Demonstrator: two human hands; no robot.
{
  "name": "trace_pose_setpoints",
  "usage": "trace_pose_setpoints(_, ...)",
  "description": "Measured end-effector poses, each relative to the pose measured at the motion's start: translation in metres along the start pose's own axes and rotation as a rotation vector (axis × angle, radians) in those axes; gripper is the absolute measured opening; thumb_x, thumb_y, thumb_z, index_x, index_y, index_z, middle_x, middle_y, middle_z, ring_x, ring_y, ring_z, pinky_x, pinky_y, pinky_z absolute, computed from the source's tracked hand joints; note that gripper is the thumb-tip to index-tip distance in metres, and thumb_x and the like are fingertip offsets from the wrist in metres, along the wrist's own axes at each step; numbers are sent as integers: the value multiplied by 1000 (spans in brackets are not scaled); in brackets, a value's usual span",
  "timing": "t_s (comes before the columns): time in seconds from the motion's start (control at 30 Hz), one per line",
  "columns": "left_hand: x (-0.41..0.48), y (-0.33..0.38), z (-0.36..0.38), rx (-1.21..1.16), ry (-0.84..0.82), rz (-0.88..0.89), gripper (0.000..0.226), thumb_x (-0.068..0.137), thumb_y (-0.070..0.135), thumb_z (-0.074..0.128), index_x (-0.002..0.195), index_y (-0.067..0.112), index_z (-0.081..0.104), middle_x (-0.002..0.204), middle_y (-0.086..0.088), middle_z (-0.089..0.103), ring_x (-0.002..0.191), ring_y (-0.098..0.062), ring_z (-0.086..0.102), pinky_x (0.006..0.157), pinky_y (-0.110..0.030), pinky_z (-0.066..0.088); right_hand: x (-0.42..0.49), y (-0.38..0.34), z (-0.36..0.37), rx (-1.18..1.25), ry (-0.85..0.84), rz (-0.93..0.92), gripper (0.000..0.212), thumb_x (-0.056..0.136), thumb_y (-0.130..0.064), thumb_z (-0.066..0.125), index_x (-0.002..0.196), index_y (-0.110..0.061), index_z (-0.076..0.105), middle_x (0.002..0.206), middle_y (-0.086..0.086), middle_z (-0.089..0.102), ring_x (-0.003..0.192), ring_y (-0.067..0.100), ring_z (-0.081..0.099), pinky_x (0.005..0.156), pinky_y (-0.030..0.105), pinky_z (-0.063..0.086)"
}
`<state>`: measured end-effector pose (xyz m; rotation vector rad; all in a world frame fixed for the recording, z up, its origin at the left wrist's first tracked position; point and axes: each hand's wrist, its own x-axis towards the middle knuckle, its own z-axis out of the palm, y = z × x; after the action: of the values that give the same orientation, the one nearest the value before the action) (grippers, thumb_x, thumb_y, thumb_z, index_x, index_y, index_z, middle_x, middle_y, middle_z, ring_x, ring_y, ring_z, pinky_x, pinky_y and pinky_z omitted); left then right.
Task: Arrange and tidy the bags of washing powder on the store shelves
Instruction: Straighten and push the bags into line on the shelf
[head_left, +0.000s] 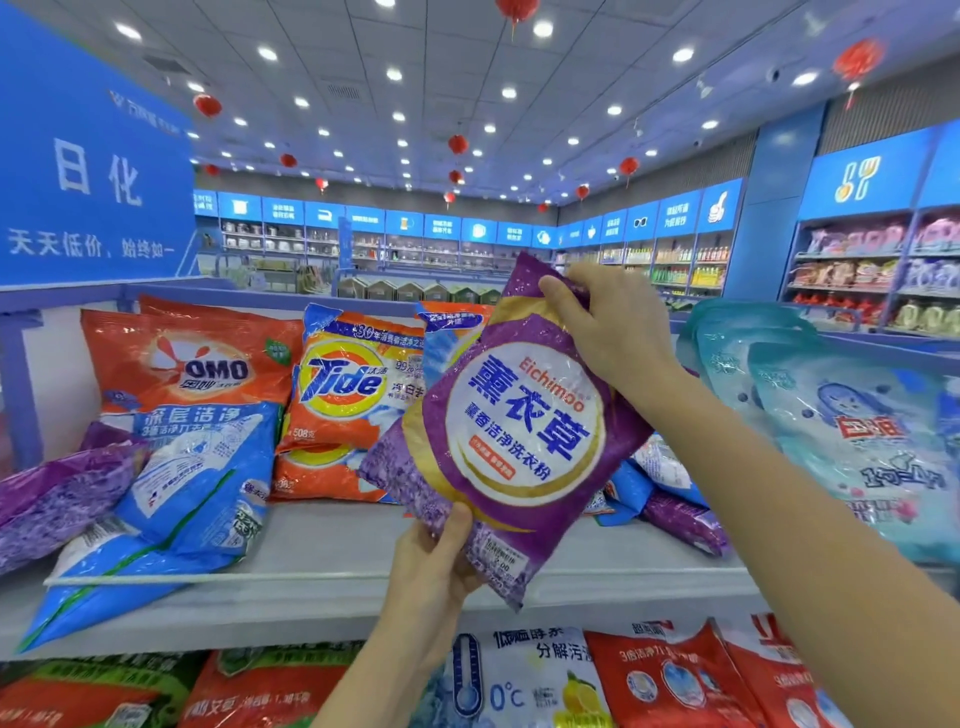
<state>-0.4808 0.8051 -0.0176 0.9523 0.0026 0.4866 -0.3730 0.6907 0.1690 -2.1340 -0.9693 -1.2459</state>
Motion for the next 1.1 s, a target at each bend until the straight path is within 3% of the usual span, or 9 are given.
trace_pose_setpoints(0.13, -3, -15, 13, -102, 10, -77, 42, 70, 25, 60, 108, 8, 55, 85, -6, 74, 68, -17, 70, 53, -29, 56, -9, 9, -20, 11, 21, 31, 38, 94, -50, 45, 107, -17, 60, 89, -4, 61, 82, 14, 52, 70, 30, 36)
trace_pose_setpoints(0.23, -6, -20, 20, -138, 17, -80, 40, 69, 25, 59, 105, 11, 54, 84, -5, 75, 67, -17, 70, 53, -30, 57, -48, 25, -40, 237, 203, 32, 37, 89, -42, 47, 110, -13, 57, 102, -3, 56, 94, 11, 49, 84, 29, 39)
trace_pose_setpoints(0.33, -10, -29, 28, -113, -24, -75, 38, 69, 24, 58, 106, 11, 56, 87, -4, 75, 70, -17, 71, 54, -31, 57, -90, 50, -46, 323, 157, 201, 35, 85, -41, 52, 110, -18, 55, 104, -5, 56, 91, 9, 50, 80, 12, 36)
trace_pose_setpoints(0.43, -18, -47, 40, -66, -35, -115, 42, 67, 24, 61, 106, 10, 57, 87, -5, 75, 71, -20, 70, 65, -39, 57, -102, 82, -53, 421, 4, 330, 35, 83, -49, 50, 86, -15, 60, 79, -7, 60, 70, 5, 53, 67, 25, 40)
trace_pose_setpoints(0.53, -27, -71, 52, -75, -19, -189, 56, 64, 25, 65, 115, 3, 54, 86, -8, 74, 70, -24, 68, 67, -41, 54, -110, 109, -72, 429, 26, 376, 55, 86, -48, 48, 54, -4, 46, 51, -3, 37, 51, 8, 31, 53, 32, 25)
trace_pose_setpoints(0.73, -50, -107, 85, -197, -46, -338, 66, 66, 24, 76, 124, 3, 52, 75, -7, 74, 58, -22, 70, 43, -33, 54, -144, 130, -105, 296, 84, 476, 64, 86, -52, 50, 58, 6, 50, 50, 21, 46, 47, 18, 38, 50, 40, 33)
trace_pose_setpoints(0.87, -53, -128, 101, -195, -150, -373, 97, 30, 37, 93, 114, 5, 55, 70, -6, 72, 56, -28, 63, 43, -35, 54, -175, 135, -144, 456, 269, 685, 22, 93, -34, 54, 91, -14, 63, 77, -8, 70, 72, 1, 65, 66, 22, 51)
trace_pose_setpoints(0.97, -57, -142, 124, -229, -224, -444, 73, 57, 27, 84, 118, 1, 53, 78, -9, 72, 62, -28, 68, 47, -38, 56, -218, 137, -167, 555, 239, 841, 29, 88, -44, 54, 110, -24, 54, 88, -22, 66, 84, -7, 62, 69, 13, 45)
trace_pose_setpoints(1.1, -71, -162, 160, -211, -322, -545, 25, 88, 12, 53, 112, 5, 48, 65, -10, 67, 48, -19, 65, 42, -32, 53, -286, 134, -167, 710, 175, 985, 77, 57, -75, 69, 115, -26, 56, 104, 1, 69, 96, 18, 66, 83, 31, 50)
